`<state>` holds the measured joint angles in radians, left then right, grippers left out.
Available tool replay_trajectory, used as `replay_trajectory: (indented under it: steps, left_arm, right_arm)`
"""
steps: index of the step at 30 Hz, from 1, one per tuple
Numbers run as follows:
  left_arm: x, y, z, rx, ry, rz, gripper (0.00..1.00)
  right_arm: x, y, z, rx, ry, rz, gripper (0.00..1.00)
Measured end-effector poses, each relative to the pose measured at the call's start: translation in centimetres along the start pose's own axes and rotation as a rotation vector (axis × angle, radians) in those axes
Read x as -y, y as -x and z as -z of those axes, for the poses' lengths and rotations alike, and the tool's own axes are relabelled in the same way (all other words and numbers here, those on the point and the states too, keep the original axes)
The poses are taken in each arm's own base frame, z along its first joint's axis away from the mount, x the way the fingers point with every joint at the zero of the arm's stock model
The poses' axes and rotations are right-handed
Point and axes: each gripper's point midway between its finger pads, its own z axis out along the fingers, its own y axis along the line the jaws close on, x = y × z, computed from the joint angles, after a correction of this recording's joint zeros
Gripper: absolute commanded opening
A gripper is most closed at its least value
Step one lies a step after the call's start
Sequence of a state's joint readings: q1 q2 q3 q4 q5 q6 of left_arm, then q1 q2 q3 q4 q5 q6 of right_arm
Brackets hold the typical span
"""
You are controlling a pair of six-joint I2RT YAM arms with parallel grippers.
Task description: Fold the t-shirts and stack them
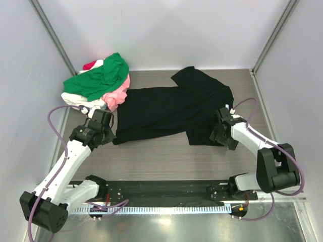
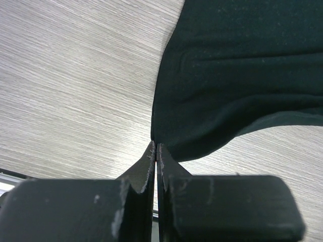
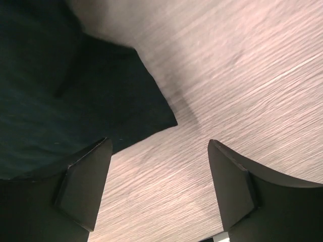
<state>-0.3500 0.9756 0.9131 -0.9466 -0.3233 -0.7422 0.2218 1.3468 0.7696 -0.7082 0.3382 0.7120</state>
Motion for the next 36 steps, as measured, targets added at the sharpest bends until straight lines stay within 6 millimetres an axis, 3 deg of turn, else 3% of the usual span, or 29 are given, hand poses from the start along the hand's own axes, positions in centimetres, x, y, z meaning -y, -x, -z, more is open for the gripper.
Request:
replay_trajectory:
  steps: [3, 11, 14, 17, 20, 26, 30, 36]
  left_arm:
    - [0.0, 0.0, 0.1, 0.001, -0.004, 0.001, 0.00]
    - [0.0, 0.1, 0.2, 0.006, -0.007, 0.003, 0.00]
    - [0.1, 0.1, 0.2, 0.007, -0.009, 0.004, 0.00]
    - [0.1, 0.1, 0.1, 0.009, -0.010, 0.005, 0.00]
    - [0.1, 0.2, 0.1, 0.011, -0.011, 0.005, 0.00]
    - [0.1, 0.2, 0.1, 0.010, -0.012, 0.004, 0.00]
    - [0.3, 0.0, 0.2, 0.000, -0.025, 0.003, 0.00]
    - [0.7, -0.9, 1.9, -0.025, -0.101, 0.028, 0.00]
  right_arm:
    - [0.2, -1.2, -1.0, -0.038, -0.015, 0.009, 0.79]
    - [-1.1, -0.6, -2.2, -0.022, 0.017, 0.004, 0.63]
    - [-1.8, -0.3, -2.4, -0.014, 0.039, 0.002, 0.49]
    - [-2.7, 0.1, -2.7, -0.005, 0.073, -0.003, 0.18]
    - [-3.4, 0.5, -2.8, 0.008, 0.104, -0.008, 0.01]
    - [-3.5, 0.3, -2.3, 0.010, 0.142, -0.012, 0.01]
    - [-2.1, -0.2, 0.7, 0.009, 0.166, -0.023, 0.01]
    - [-0.8, 3.5, 10.9, 0.220, 0.355, -0.153, 0.01]
